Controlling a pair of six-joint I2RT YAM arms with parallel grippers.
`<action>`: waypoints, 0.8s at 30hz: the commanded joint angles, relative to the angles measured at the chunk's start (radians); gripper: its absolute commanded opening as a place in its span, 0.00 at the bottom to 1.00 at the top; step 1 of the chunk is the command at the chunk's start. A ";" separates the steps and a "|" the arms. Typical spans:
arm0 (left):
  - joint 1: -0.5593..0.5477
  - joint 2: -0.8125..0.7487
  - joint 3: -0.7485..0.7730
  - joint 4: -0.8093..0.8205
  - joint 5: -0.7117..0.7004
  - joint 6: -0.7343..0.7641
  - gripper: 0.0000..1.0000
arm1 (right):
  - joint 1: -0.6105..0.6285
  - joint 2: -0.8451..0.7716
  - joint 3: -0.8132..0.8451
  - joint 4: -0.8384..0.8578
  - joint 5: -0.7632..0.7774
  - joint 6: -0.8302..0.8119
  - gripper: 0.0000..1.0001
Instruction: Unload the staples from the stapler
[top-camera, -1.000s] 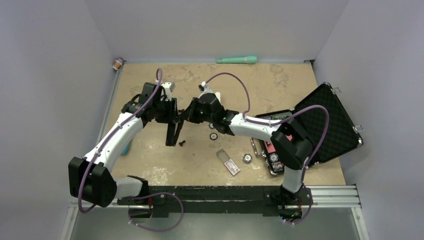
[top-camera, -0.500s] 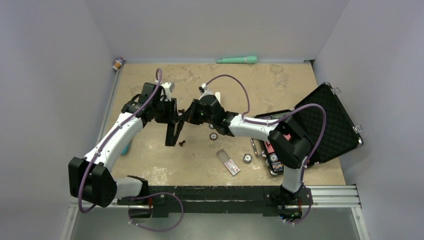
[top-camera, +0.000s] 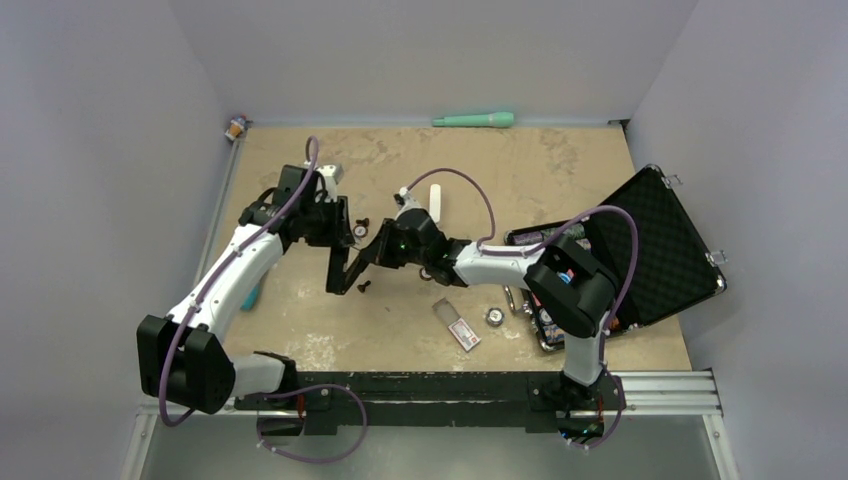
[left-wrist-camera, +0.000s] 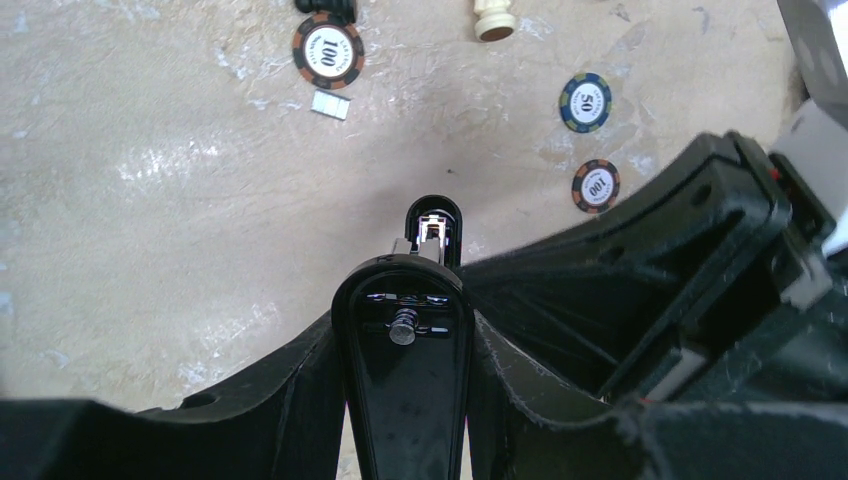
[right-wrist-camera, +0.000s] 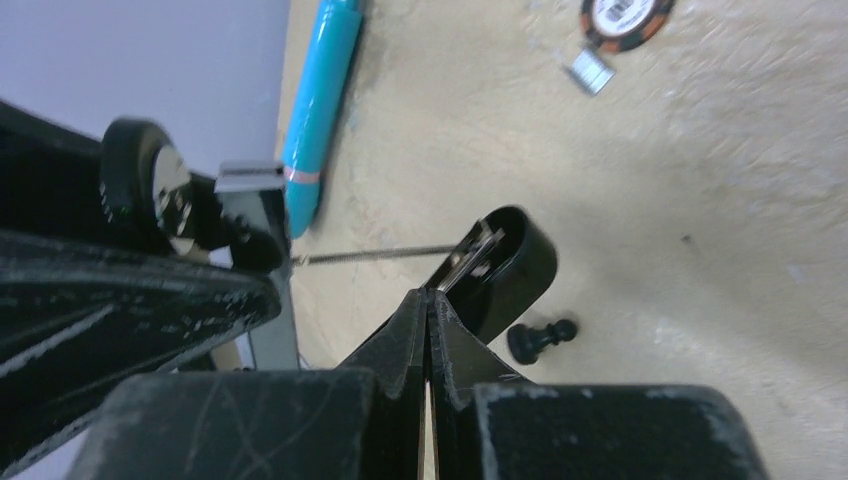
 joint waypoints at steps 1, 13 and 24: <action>0.016 -0.031 0.033 0.079 -0.015 -0.010 0.00 | 0.072 0.011 -0.018 -0.019 -0.013 0.016 0.00; 0.040 -0.067 0.037 0.031 -0.254 -0.036 0.00 | 0.278 0.080 0.050 -0.032 -0.030 0.050 0.00; 0.049 -0.087 0.022 -0.020 -0.055 0.000 0.00 | 0.317 -0.224 -0.107 -0.091 0.143 0.028 0.00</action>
